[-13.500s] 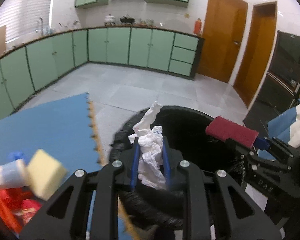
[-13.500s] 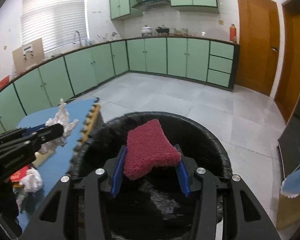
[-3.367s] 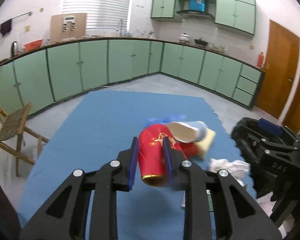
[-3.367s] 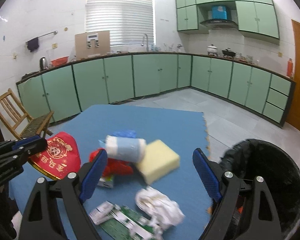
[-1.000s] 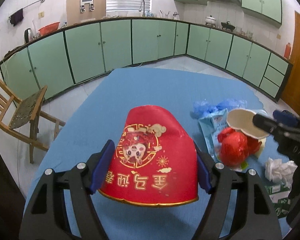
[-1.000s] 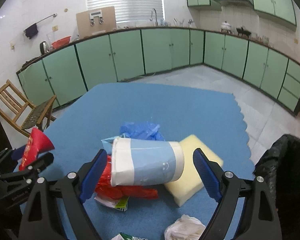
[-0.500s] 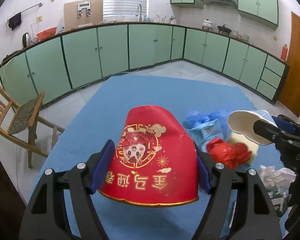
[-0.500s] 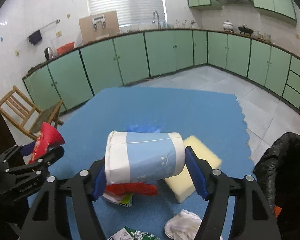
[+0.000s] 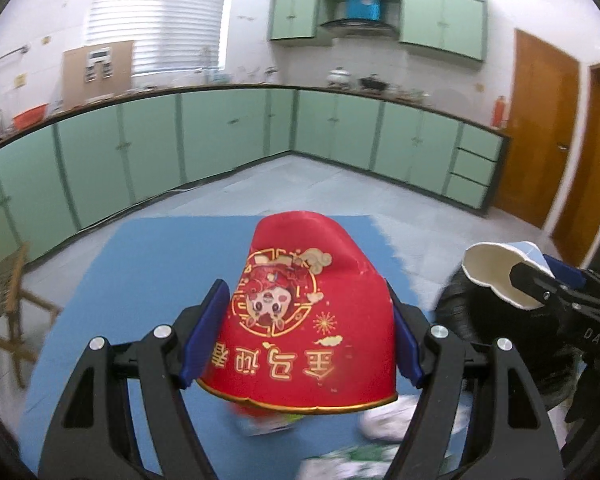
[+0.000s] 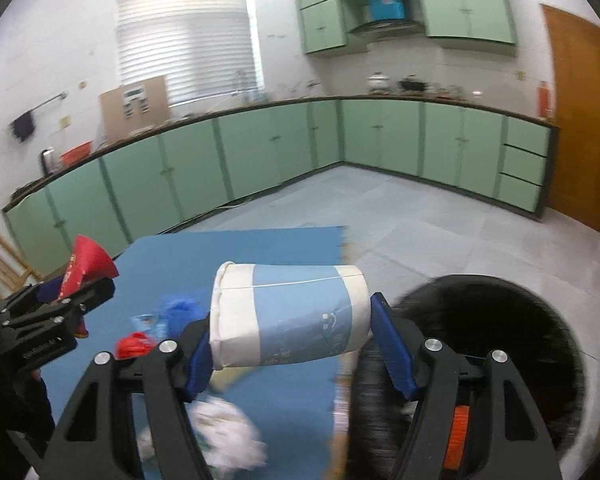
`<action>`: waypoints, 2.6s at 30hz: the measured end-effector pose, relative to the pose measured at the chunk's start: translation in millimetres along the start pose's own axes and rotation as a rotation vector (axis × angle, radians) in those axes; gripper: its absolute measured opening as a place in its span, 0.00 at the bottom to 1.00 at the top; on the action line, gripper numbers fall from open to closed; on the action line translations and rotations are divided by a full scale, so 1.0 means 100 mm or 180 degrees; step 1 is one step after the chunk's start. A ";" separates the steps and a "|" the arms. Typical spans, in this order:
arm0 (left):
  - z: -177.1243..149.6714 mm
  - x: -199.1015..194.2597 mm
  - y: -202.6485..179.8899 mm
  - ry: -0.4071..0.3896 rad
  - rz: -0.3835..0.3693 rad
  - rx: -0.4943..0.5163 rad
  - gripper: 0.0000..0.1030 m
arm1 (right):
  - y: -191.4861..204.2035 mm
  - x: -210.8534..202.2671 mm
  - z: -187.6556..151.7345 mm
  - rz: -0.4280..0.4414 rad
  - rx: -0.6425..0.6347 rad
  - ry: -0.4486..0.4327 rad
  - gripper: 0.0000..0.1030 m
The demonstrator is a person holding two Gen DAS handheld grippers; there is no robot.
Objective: Collect trash
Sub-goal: 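Carry packet and paper cup over the black bin and open both grippers, then move both open grippers back over the table toward the remaining trash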
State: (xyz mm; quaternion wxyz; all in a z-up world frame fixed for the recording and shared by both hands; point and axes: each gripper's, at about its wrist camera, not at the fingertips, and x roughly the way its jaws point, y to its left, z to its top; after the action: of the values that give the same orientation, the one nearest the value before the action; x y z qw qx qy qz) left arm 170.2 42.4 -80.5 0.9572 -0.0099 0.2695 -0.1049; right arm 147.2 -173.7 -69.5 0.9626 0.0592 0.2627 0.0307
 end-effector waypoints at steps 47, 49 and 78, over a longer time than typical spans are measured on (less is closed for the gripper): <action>-0.34 1.28 -2.51 0.0505 -0.1225 0.0515 0.83 | -2.48 -0.11 -0.87 -0.1115 0.0680 0.0331 0.90; -0.29 1.18 -2.41 0.0424 -0.1186 0.0501 0.83 | -2.43 -0.16 -0.83 -0.1092 0.0698 0.0295 0.90; -0.54 0.05 0.24 0.0251 0.0371 0.0137 0.84 | 0.00 0.17 -0.54 -0.0096 0.0101 0.0129 0.91</action>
State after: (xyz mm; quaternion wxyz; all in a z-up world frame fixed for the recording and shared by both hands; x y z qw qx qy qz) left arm 151.6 66.6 -131.0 0.9503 0.0305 0.3049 -0.0551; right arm 134.4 -166.4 -124.2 0.9563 0.0699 0.2835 0.0132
